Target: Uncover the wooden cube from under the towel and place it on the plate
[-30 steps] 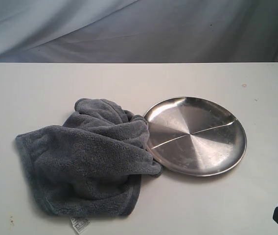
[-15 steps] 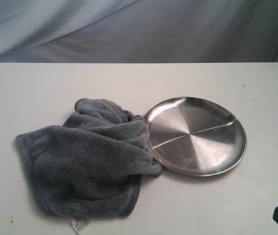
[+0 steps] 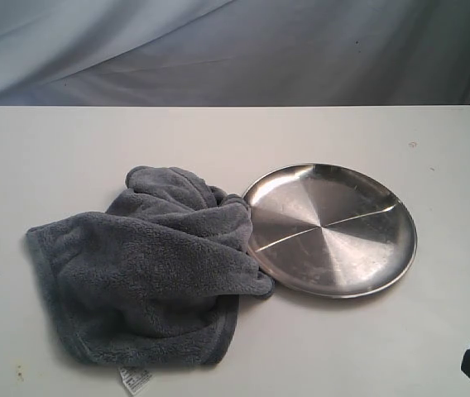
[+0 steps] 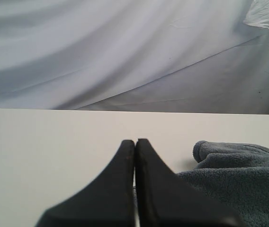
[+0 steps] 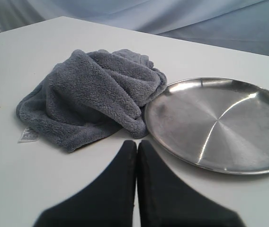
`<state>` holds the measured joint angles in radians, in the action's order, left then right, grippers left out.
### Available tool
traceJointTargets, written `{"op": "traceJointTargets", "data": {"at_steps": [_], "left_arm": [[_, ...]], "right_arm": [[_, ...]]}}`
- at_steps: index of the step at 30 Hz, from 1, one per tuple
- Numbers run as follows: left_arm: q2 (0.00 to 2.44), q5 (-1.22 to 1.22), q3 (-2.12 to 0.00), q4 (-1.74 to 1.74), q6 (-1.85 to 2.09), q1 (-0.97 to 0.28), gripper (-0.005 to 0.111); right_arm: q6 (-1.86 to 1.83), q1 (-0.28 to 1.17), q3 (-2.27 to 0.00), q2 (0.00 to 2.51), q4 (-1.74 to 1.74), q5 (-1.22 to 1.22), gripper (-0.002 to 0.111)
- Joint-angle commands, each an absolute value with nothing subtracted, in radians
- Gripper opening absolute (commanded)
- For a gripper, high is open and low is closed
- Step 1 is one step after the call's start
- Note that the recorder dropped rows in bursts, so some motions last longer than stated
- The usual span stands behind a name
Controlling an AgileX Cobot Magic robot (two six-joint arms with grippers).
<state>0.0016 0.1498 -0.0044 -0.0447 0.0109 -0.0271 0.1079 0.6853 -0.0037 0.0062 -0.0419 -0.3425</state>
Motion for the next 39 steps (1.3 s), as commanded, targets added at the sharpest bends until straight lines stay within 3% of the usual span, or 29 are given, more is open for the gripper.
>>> {"op": "traceJointTargets", "data": {"at_steps": [1, 16, 22, 39], "left_arm": [[0.0, 0.146, 0.0, -0.044, 0.01, -0.028, 0.001], [0.0, 0.146, 0.0, -0.044, 0.009, -0.028, 0.001], [0.0, 0.146, 0.0, -0.044, 0.009, -0.028, 0.001], [0.0, 0.146, 0.0, -0.044, 0.009, -0.028, 0.001]], "right_arm": [[0.11, 0.688, 0.0, 0.0, -0.037, -0.337, 0.0], [0.11, 0.687, 0.0, 0.0, -0.037, -0.333, 0.0], [0.11, 0.687, 0.0, 0.0, -0.037, -0.164, 0.0], [0.11, 0.687, 0.0, 0.0, 0.147, -0.052, 0.0]]}}
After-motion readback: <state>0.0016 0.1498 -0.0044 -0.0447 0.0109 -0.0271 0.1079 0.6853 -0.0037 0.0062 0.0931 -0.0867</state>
